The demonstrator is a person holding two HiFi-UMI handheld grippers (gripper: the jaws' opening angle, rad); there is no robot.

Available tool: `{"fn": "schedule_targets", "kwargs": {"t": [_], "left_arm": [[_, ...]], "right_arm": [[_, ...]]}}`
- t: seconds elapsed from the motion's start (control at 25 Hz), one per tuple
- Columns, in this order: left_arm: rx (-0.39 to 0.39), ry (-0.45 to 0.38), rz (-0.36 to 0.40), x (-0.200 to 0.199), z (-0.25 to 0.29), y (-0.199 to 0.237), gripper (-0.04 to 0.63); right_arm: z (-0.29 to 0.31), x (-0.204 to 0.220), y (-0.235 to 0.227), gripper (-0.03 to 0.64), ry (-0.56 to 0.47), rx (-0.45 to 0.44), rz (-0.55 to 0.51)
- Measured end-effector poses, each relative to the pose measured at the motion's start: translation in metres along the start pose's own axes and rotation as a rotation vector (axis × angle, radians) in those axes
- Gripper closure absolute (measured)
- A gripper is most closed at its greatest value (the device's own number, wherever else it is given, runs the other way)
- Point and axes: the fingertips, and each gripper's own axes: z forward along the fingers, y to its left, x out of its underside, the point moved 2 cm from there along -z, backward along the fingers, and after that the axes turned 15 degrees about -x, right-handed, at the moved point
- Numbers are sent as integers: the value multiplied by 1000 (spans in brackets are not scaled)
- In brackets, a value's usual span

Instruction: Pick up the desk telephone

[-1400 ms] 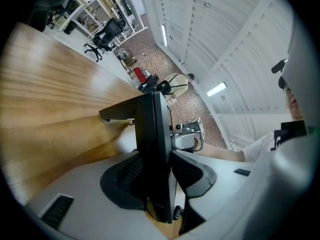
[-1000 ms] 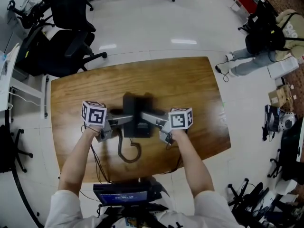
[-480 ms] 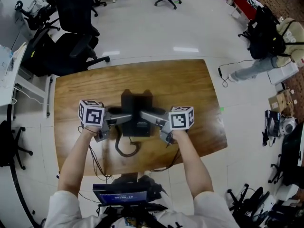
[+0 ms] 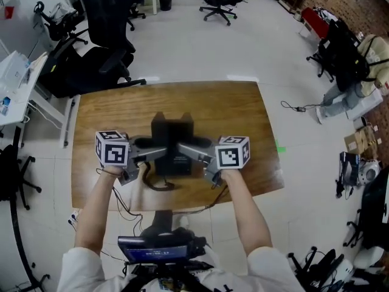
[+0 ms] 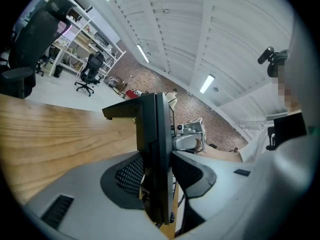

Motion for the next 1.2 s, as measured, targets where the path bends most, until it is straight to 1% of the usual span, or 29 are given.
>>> {"fn": "schedule_targets", "kwargs": {"t": [0.24, 0.4, 0.52, 0.8, 1.04, 1.2], "left_arm": [[-29, -48, 16, 12, -23, -39, 433], [-37, -70, 35, 14, -37, -61, 433], [-41, -79, 54, 19, -49, -76, 433], [-34, -95, 100, 34, -90, -107, 433], [-28, -102, 171, 46, -137, -133, 433], [-23, -123, 217, 51, -162, -150, 433]], "right_arm": [[-5, 11, 43, 420, 43, -21, -55], [-5, 10, 72, 420, 66, -31, -112], [-6, 21, 85, 420, 50, -35, -100], [8, 42, 131, 420, 24, -31, -145], [31, 62, 175, 420, -1, -32, -194], [41, 70, 203, 420, -23, -30, -230]]}}
